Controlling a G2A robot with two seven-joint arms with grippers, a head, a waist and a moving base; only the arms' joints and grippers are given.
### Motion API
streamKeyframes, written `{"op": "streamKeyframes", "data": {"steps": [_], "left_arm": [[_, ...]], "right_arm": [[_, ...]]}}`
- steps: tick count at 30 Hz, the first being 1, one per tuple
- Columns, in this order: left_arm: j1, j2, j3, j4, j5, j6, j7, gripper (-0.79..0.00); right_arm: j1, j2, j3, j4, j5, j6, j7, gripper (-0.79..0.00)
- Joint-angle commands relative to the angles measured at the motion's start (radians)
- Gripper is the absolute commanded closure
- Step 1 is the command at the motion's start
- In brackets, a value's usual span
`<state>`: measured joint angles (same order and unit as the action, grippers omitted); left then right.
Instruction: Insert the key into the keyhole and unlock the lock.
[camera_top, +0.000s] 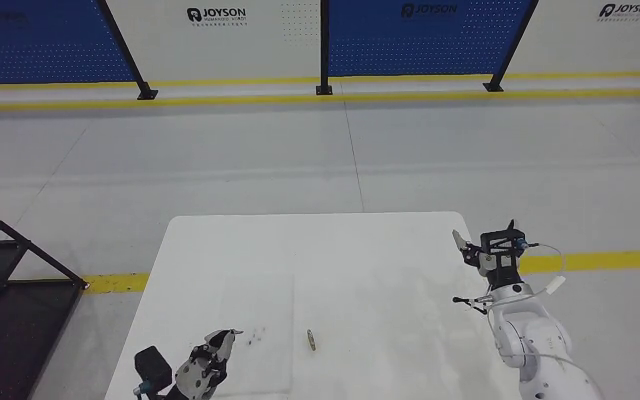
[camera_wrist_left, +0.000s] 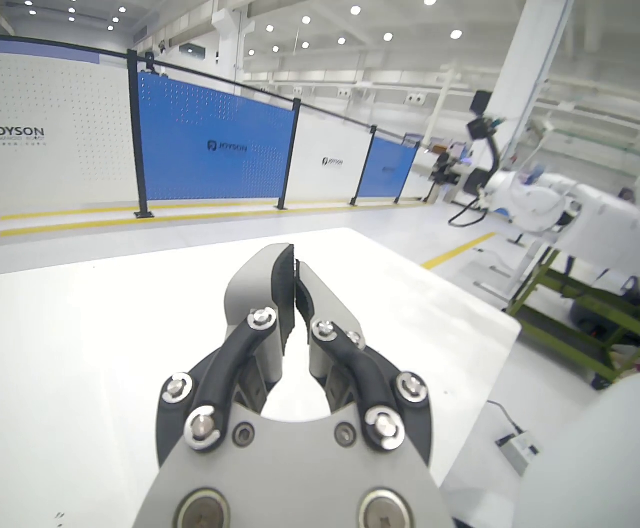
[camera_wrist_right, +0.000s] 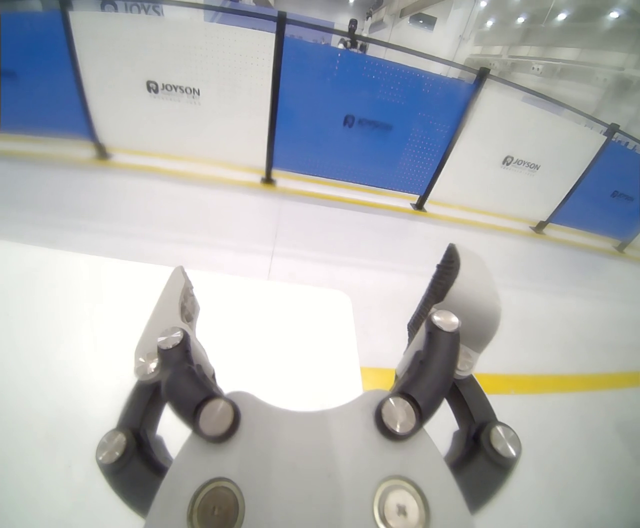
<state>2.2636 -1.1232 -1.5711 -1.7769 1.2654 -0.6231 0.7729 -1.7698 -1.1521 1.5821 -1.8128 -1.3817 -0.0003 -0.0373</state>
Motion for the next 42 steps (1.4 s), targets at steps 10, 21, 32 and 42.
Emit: {"op": "streamKeyframes", "data": {"steps": [10,21,32,42], "left_arm": [[-0.057,0.006,-0.002,0.094,-0.009,-0.119,0.074,0.000],[-0.057,0.006,-0.002,0.094,-0.009,-0.119,0.074,0.000],[-0.057,0.006,-0.002,0.094,-0.009,-0.119,0.074,0.000],[-0.057,0.006,-0.002,0.094,-0.009,-0.119,0.074,0.000]], "right_arm": [[-0.208,0.003,-0.202,-0.205,-0.310,-0.161,-0.086,-0.785],[-0.191,0.004,-0.459,-0.101,-0.457,-0.427,-0.129,-0.785],[-0.071,-0.024,-0.576,0.026,-0.260,-0.486,-0.057,-0.785],[-0.046,-0.043,-0.613,0.078,-0.209,-0.318,0.067,-0.785]]}}
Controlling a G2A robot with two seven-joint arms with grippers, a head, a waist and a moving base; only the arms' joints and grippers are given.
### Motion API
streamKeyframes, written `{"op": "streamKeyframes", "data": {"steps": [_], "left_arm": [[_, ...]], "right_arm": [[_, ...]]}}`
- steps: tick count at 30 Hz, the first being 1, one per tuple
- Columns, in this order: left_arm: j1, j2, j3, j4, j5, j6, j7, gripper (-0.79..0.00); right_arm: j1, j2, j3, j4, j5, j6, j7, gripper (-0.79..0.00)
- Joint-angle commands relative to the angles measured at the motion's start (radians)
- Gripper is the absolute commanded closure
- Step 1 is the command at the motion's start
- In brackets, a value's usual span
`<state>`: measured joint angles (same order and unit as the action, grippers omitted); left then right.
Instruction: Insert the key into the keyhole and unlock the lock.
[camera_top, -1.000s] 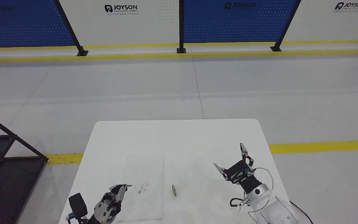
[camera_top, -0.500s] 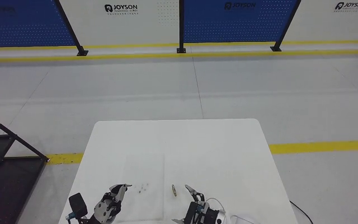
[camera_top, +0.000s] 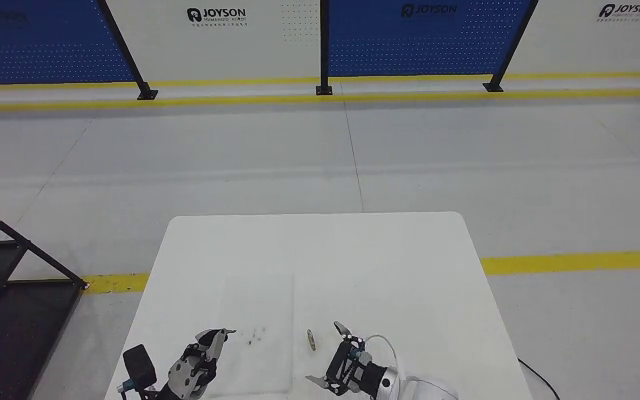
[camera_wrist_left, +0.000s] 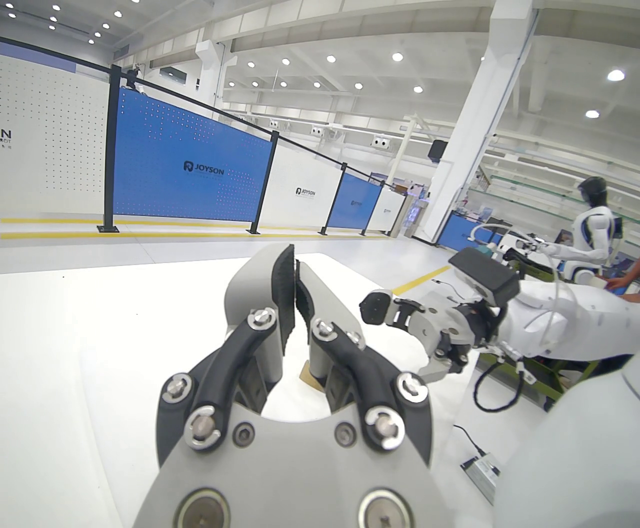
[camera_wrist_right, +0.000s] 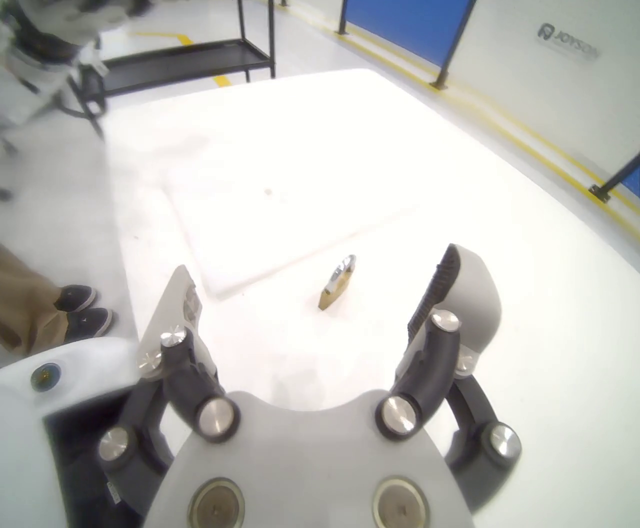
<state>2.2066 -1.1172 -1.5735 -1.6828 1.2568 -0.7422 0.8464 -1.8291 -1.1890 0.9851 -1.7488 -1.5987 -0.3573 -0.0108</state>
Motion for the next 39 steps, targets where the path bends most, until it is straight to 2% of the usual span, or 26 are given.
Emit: {"op": "streamKeyframes", "data": {"steps": [1,10,12,16,26,27,29,30,34,39], "left_arm": [[0.000,0.000,0.000,0.000,0.000,0.000,0.000,0.000],[0.000,0.000,0.000,0.000,0.000,0.000,0.000,0.000],[0.000,0.000,0.000,0.000,0.000,0.000,0.000,0.000],[0.000,0.000,0.000,0.000,0.000,0.000,0.000,0.000],[0.000,0.000,0.000,0.000,0.000,0.000,0.000,0.000],[0.000,0.000,0.000,0.000,0.000,0.000,0.000,0.000],[0.000,0.000,0.000,0.000,0.000,0.000,0.000,0.000],[0.000,0.000,0.000,0.000,0.000,0.000,0.000,0.000],[0.000,0.000,0.000,0.000,0.000,0.000,0.000,0.000],[0.000,0.000,0.000,0.000,0.000,0.000,0.000,0.000]], "right_arm": [[0.031,-0.012,-0.037,0.028,0.012,0.060,0.072,-0.785],[0.178,-0.065,-0.174,0.185,0.087,0.158,0.179,-0.785],[0.191,-0.071,-0.195,0.199,0.080,0.166,0.203,-0.409],[0.198,-0.078,-0.215,0.211,0.072,0.211,0.216,-0.292],[0.215,-0.094,-0.241,0.234,0.081,0.304,0.231,-0.203],[0.216,-0.096,-0.243,0.237,0.084,0.307,0.228,-0.169],[0.220,-0.098,-0.244,0.243,0.093,0.311,0.221,-0.040],[0.222,-0.099,-0.244,0.246,0.099,0.311,0.218,0.000],[0.219,-0.099,-0.237,0.239,0.119,0.315,0.186,0.000],[0.155,-0.079,-0.183,0.182,0.147,0.286,0.032,0.000]]}}
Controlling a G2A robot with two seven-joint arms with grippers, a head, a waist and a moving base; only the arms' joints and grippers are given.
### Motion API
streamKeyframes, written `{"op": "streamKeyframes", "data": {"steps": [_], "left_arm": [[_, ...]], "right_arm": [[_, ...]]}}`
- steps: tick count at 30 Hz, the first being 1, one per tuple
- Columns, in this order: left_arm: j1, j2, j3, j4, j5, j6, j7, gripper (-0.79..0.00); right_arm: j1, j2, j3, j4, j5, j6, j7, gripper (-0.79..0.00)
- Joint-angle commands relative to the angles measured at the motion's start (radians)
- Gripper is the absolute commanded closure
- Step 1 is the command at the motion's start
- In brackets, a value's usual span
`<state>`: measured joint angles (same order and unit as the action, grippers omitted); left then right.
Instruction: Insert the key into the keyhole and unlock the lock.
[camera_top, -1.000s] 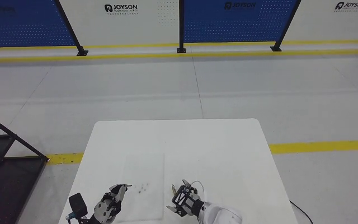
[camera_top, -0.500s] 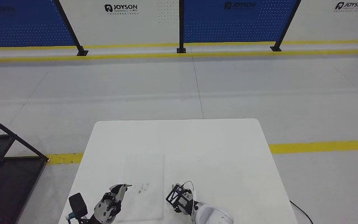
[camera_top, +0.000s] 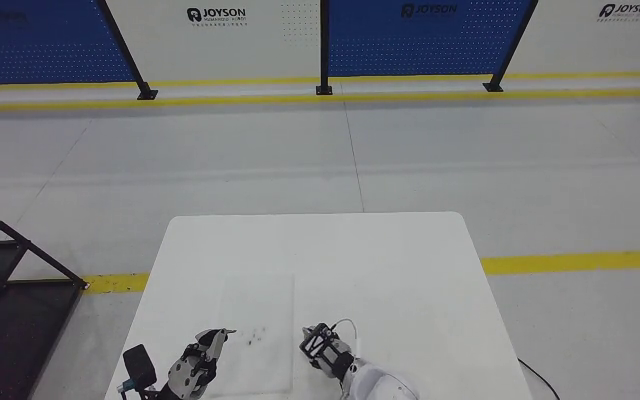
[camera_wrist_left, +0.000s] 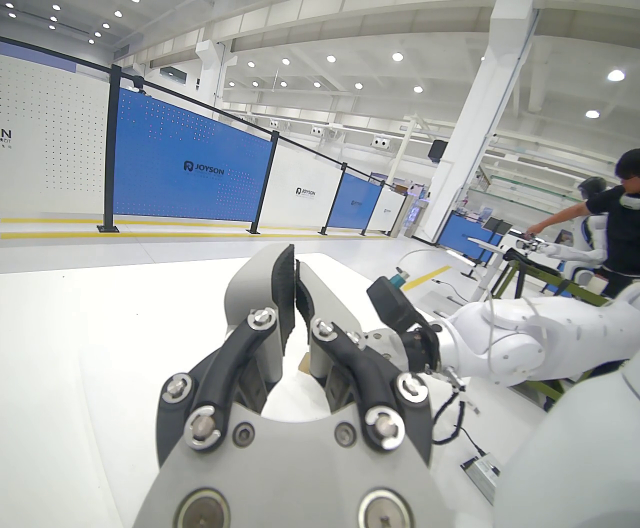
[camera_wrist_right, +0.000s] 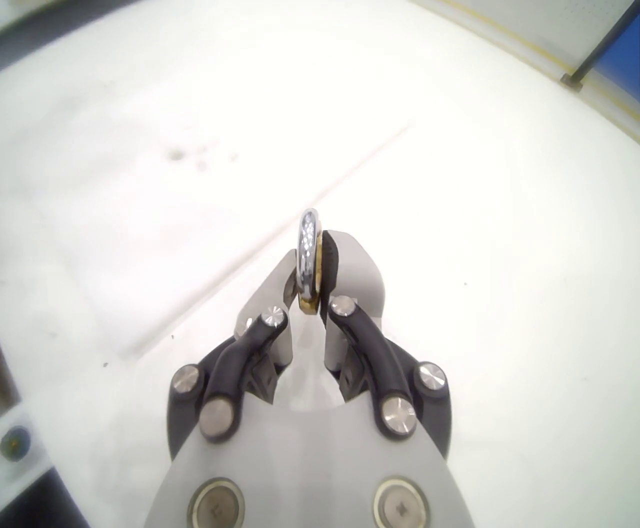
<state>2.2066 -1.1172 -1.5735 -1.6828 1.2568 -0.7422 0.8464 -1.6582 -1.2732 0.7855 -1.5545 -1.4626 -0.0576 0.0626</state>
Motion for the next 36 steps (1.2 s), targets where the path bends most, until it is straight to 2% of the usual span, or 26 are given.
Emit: {"op": "streamKeyframes", "data": {"steps": [1,5,9,12,24,26,30,36], "left_arm": [[0.000,0.000,0.000,0.000,0.000,0.000,0.000,0.000],[-0.015,-0.002,0.012,-0.006,-0.029,0.009,-0.034,0.000],[-0.016,-0.002,0.021,-0.013,-0.046,-0.009,-0.023,0.000],[-0.016,0.000,0.014,-0.014,-0.026,-0.022,-0.013,0.000],[-0.014,0.001,0.011,-0.015,-0.001,-0.011,-0.009,0.000],[-0.016,0.000,0.014,-0.018,-0.009,-0.011,-0.009,0.000],[-0.021,-0.005,0.067,-0.052,-0.159,-0.102,-0.023,0.000],[-0.038,-0.013,0.170,-0.057,-0.332,-0.249,-0.056,0.000]], "right_arm": [[-0.033,0.012,0.035,-0.025,0.023,-0.030,-0.081,0.000],[-0.095,0.039,0.108,-0.064,0.092,-0.158,-0.254,0.000],[-0.129,0.060,0.166,-0.075,0.135,-0.294,-0.391,0.000],[-0.150,0.070,0.202,-0.076,0.160,-0.338,-0.482,0.000],[-0.154,0.072,0.209,-0.077,0.145,-0.319,-0.488,0.000],[-0.147,0.068,0.205,-0.074,0.193,-0.325,-0.478,0.000],[-0.121,0.058,0.188,-0.045,0.331,-0.395,-0.549,0.000],[-0.083,0.046,0.133,-0.003,0.449,-0.651,-0.729,0.000]]}}
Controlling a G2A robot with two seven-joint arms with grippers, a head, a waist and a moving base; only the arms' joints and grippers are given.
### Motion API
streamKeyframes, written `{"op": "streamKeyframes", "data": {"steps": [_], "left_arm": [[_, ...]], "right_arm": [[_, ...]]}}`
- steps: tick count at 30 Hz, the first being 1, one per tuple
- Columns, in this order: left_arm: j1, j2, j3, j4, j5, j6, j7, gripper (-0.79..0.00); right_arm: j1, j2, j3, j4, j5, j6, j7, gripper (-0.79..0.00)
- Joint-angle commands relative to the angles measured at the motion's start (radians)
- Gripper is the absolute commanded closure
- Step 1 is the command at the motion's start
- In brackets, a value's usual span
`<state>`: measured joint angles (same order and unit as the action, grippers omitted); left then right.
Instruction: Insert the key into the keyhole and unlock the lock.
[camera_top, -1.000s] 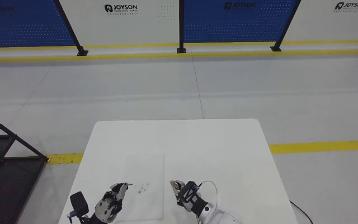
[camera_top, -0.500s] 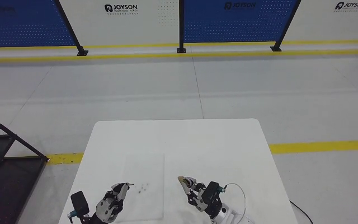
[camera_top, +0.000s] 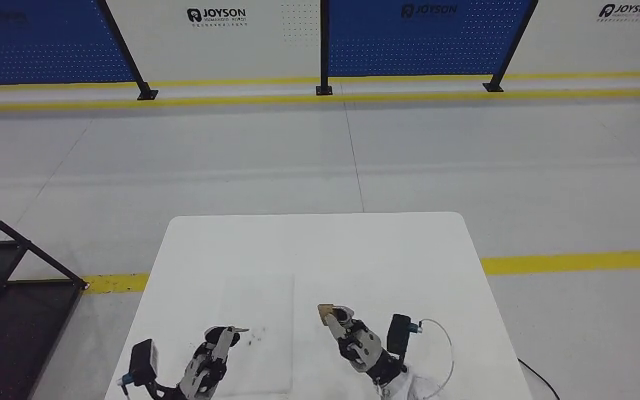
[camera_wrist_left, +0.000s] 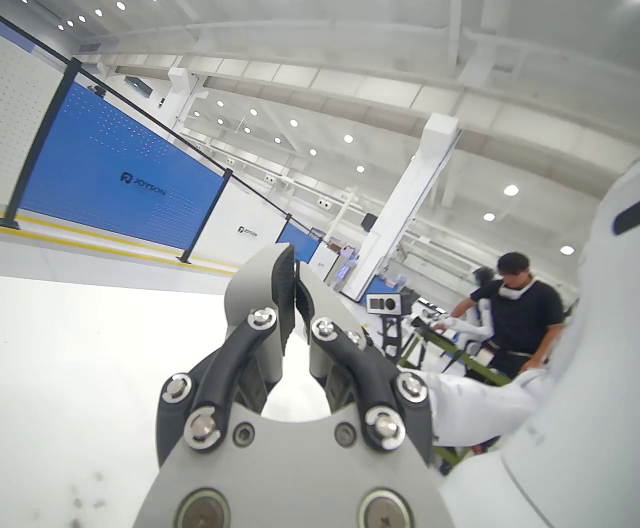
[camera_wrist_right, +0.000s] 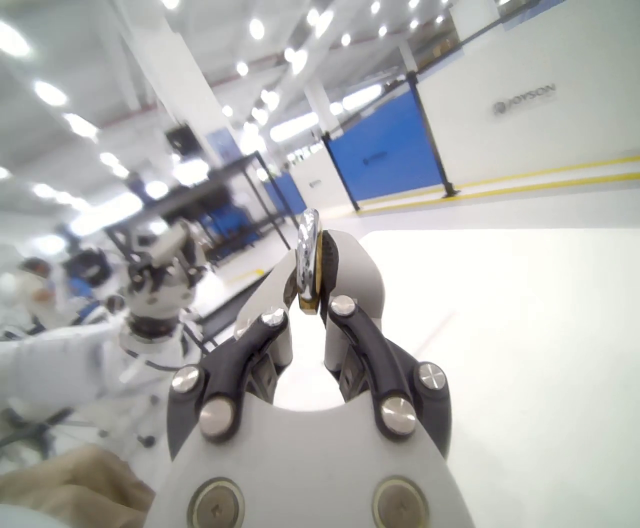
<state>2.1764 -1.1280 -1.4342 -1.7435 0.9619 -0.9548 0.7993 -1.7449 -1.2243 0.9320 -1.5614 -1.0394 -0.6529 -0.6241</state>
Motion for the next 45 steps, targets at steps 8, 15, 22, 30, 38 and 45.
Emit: {"op": "streamKeyframes", "data": {"steps": [8,15,22,30,38,45], "left_arm": [[-0.108,-0.005,0.209,0.054,-0.287,-0.057,-0.125,0.000],[-0.108,-0.005,0.209,0.054,-0.287,-0.057,-0.125,0.000],[-0.108,-0.005,0.209,0.054,-0.287,-0.057,-0.125,0.000],[-0.156,-0.029,0.295,0.053,-0.322,-0.057,-0.066,0.000],[-0.196,-0.046,0.379,0.078,-0.273,-0.057,-0.022,0.000],[-0.214,-0.060,0.403,0.101,-0.232,-0.056,0.010,0.000]], "right_arm": [[0.072,-0.027,-0.100,0.079,0.101,-0.259,-0.133,0.000],[0.072,-0.027,-0.100,0.079,0.101,-0.259,-0.133,0.000],[0.073,-0.030,-0.110,0.077,0.137,-0.239,-0.091,0.000],[0.078,-0.042,-0.133,0.085,0.297,-0.338,-0.100,0.000],[0.084,-0.050,-0.140,0.100,0.333,-0.334,-0.069,0.000],[0.084,-0.050,-0.140,0.100,0.333,-0.334,-0.069,0.000]]}}
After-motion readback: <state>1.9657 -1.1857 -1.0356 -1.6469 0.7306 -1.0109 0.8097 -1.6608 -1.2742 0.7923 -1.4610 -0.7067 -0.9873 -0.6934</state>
